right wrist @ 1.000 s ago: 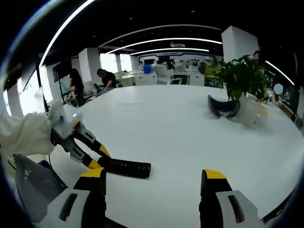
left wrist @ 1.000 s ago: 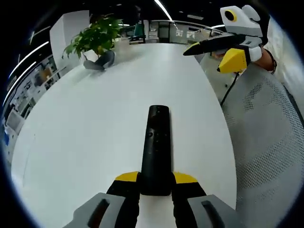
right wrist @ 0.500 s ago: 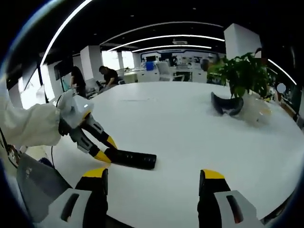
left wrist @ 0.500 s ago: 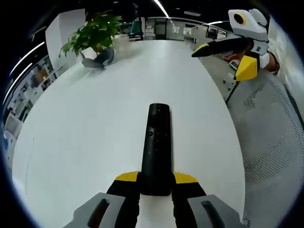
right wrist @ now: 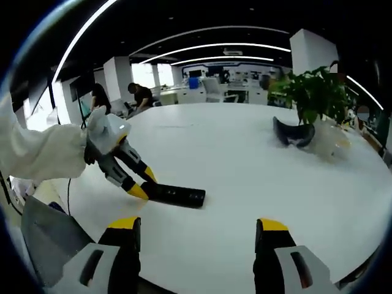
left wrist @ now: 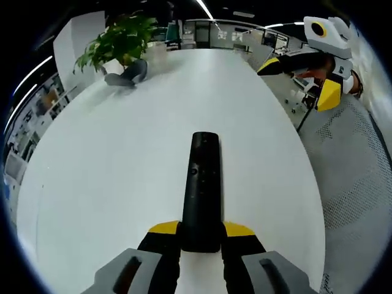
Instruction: Press the specified remote control buttons in sequence, fully releasing each button before pressing the next.
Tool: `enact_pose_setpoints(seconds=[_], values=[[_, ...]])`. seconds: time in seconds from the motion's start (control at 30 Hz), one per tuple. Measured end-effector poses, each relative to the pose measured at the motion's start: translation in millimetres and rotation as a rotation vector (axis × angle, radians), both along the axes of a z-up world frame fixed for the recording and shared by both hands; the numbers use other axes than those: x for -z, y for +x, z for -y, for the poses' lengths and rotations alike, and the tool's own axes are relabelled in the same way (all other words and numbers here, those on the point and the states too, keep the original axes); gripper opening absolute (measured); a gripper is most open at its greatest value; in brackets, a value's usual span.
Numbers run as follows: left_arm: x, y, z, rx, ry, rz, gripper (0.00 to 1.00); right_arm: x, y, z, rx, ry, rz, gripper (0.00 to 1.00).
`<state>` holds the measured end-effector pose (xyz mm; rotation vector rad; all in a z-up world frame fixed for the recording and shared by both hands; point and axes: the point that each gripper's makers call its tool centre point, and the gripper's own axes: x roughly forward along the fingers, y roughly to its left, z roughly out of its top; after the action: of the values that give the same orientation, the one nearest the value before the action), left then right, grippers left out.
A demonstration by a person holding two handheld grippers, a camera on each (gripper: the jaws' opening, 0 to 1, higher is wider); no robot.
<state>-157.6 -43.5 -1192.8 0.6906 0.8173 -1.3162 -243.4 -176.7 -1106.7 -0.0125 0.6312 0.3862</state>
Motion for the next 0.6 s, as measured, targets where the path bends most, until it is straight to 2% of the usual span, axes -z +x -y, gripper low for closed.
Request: enact_pose_setpoints(seconds=[0.23, 0.6], values=[[-0.4, 17.2, -1.5, -0.004, 0.005, -0.009, 0.24, 1.2, 0.3, 1.5, 0.006, -0.001, -0.004, 0.75], [0.4, 36.2, 1.6, 0.061, 0.039, -0.008, 0.24, 5.3, -0.6, 0.3, -0.007, -0.016, -0.017, 0.74]])
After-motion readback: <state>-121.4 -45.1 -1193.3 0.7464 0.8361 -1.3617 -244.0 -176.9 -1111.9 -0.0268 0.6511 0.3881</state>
